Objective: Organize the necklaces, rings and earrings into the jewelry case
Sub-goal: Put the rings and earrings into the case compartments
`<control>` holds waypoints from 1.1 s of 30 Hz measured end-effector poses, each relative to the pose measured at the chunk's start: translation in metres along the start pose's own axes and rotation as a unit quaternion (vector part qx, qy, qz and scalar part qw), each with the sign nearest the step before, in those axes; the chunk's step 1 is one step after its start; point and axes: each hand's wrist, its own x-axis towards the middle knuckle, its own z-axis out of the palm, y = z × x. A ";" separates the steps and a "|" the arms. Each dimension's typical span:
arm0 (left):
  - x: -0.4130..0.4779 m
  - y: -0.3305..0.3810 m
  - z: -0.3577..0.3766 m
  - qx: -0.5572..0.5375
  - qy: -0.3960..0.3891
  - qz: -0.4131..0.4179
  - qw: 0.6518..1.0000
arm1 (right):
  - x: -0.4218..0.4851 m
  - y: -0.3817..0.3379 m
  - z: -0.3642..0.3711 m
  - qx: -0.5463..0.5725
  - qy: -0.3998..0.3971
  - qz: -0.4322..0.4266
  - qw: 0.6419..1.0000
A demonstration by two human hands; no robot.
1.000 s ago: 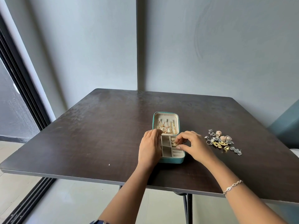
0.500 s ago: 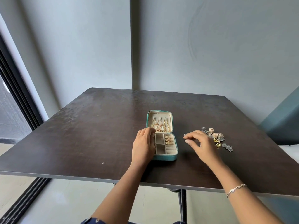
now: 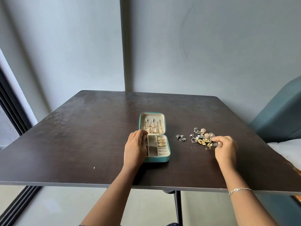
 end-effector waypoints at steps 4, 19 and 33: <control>0.000 0.000 0.001 0.000 0.006 0.004 1.000 | -0.004 0.000 -0.002 -0.009 -0.036 -0.022 0.999; -0.001 0.000 -0.001 0.042 0.024 0.077 0.996 | -0.021 -0.046 0.005 0.152 -0.096 0.001 0.984; -0.002 0.000 -0.003 0.070 0.029 0.142 0.987 | -0.060 -0.148 0.042 0.216 -0.165 -0.049 0.961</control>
